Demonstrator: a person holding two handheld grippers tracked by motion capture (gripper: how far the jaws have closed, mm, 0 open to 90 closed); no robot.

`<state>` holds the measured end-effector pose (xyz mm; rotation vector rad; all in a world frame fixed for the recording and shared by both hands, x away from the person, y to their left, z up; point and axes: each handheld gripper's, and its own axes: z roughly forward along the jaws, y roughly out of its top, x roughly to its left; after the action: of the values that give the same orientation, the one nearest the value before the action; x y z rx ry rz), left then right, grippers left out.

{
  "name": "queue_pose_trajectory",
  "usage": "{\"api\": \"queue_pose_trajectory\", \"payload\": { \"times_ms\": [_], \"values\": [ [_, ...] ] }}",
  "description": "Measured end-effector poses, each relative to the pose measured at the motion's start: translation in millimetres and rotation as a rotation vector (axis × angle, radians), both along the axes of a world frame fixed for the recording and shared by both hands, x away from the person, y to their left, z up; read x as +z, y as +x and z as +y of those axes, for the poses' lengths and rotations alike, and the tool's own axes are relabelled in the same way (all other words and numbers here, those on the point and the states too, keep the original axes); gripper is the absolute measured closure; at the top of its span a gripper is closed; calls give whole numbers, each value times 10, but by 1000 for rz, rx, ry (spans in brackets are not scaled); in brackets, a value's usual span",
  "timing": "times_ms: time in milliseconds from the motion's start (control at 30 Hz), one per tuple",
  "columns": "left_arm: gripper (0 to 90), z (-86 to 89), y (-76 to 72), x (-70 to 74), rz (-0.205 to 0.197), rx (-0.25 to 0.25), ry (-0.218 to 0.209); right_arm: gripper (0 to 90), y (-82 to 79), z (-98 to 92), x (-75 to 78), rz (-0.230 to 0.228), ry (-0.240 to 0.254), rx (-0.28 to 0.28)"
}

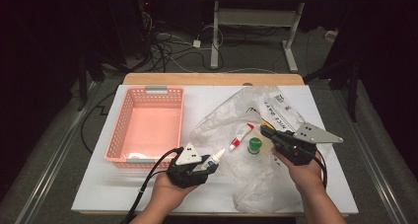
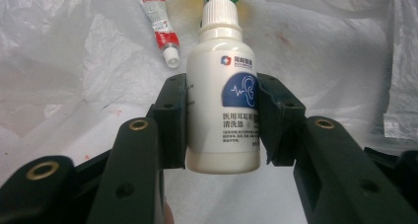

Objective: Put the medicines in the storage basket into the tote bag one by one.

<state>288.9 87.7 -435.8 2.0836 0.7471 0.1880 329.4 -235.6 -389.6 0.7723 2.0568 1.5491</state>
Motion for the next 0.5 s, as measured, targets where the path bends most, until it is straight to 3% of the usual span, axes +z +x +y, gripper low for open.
{"api": "queue_pose_trajectory", "payload": {
  "times_ms": [267,500],
  "values": [
    [578,-164,56,-53,5,-10,1,900,-5,1,5,-5,0,-1],
    [578,-370,221,-68,-8,-3,-10,900,2,5,1,-6,-2,-1]
  ]
}}
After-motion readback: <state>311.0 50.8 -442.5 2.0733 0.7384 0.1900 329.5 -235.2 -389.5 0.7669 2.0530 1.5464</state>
